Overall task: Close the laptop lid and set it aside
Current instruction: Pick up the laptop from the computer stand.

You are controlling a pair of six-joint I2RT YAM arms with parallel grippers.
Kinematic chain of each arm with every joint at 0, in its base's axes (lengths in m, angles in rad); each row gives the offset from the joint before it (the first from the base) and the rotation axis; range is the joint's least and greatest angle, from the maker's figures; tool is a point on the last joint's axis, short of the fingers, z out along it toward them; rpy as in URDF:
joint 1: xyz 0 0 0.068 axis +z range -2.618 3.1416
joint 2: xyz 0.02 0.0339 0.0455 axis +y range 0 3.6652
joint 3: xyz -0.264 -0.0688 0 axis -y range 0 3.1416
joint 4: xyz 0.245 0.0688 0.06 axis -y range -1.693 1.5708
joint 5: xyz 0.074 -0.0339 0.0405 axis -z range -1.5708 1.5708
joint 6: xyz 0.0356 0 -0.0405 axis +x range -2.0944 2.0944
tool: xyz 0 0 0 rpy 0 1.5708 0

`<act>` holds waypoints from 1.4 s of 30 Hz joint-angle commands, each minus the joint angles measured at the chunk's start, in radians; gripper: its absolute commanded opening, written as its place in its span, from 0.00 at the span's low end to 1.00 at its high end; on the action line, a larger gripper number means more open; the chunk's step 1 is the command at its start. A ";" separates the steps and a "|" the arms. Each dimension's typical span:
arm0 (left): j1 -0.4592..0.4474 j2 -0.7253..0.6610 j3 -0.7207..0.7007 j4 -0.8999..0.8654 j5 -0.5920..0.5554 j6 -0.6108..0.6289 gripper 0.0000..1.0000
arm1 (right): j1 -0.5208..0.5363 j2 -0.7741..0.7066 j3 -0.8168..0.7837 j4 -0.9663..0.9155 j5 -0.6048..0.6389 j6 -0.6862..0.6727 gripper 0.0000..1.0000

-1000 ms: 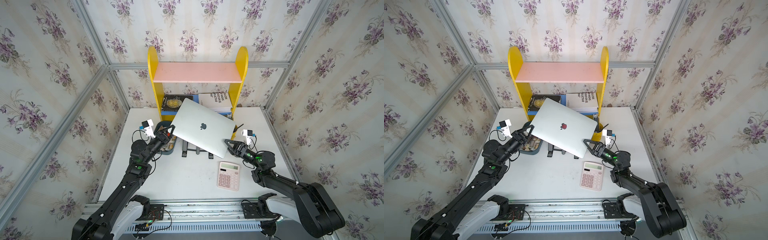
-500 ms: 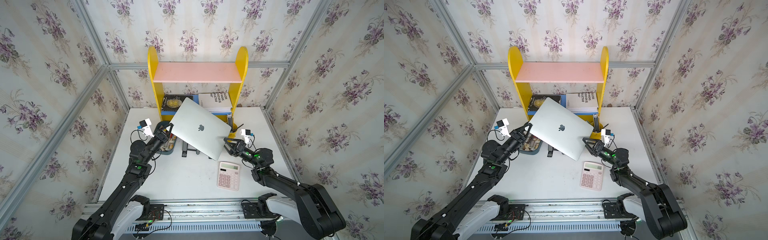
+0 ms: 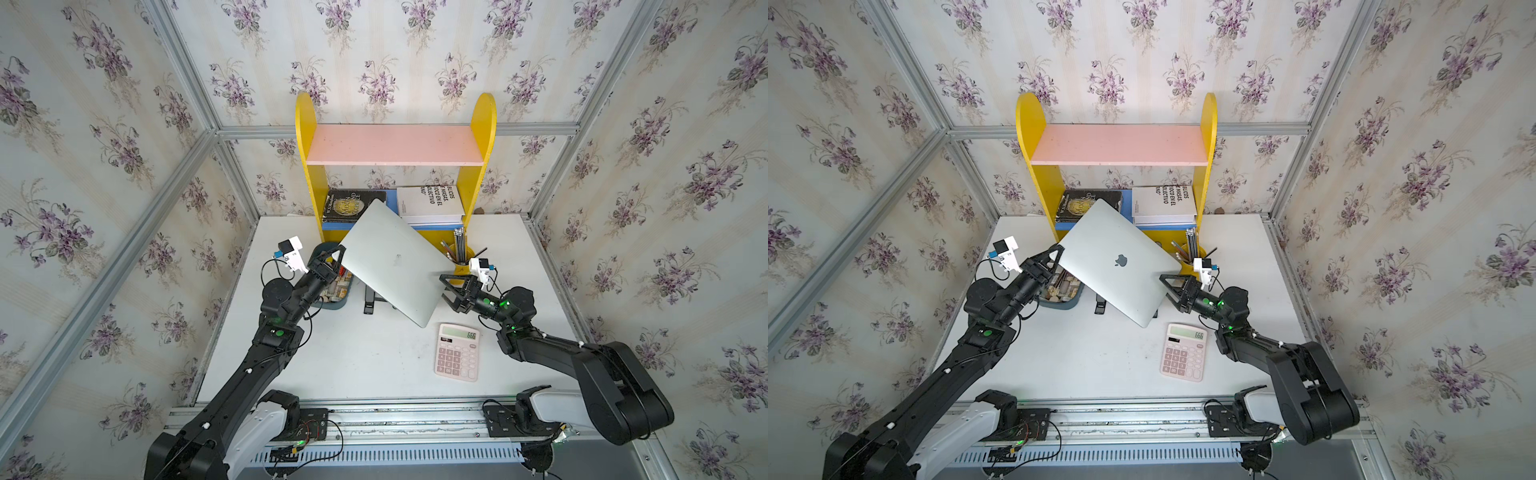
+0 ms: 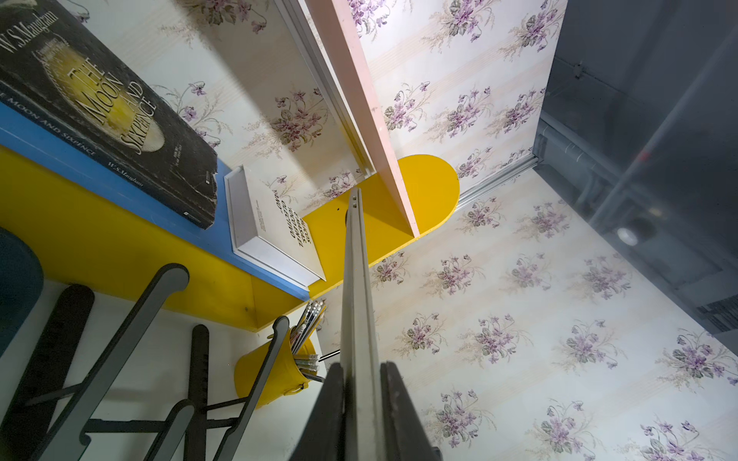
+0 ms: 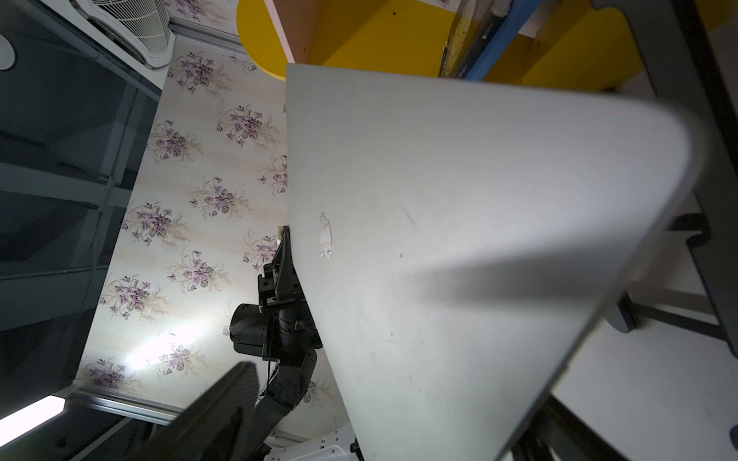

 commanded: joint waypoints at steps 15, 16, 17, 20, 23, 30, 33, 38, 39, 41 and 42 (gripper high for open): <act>0.000 -0.007 -0.005 0.182 -0.052 -0.028 0.00 | 0.187 0.140 0.058 0.266 0.011 0.102 0.68; 0.000 -0.007 -0.007 0.180 -0.057 -0.027 0.00 | 0.196 0.141 0.063 0.261 0.013 0.100 0.67; 0.000 -0.008 -0.010 0.182 -0.060 -0.028 0.00 | 0.200 0.141 0.068 0.254 0.013 0.098 0.65; 0.000 -0.010 -0.014 0.180 -0.066 -0.026 0.00 | 0.202 0.128 0.081 0.212 0.014 0.074 0.58; 0.003 -0.014 -0.022 0.178 -0.071 -0.025 0.00 | 0.200 0.100 0.120 0.059 0.009 0.008 0.53; 0.027 -0.031 -0.041 0.167 -0.068 -0.024 0.00 | 0.151 0.020 0.281 -0.341 0.004 -0.167 0.38; 0.034 -0.030 -0.040 0.162 -0.064 -0.023 0.00 | 0.132 0.010 0.354 -0.459 0.002 -0.227 0.37; 0.045 -0.011 -0.025 0.163 -0.053 -0.022 0.00 | 0.096 0.034 0.493 -0.596 -0.018 -0.278 0.37; 0.047 -0.003 -0.020 0.165 -0.049 -0.022 0.00 | 0.088 0.042 0.524 -0.613 -0.023 -0.281 0.37; 0.051 0.015 -0.007 0.169 -0.040 -0.024 0.00 | 0.076 0.060 0.578 -0.653 -0.029 -0.290 0.37; 0.053 0.023 0.002 0.172 -0.036 -0.025 0.00 | 0.071 0.067 0.613 -0.674 -0.034 -0.299 0.37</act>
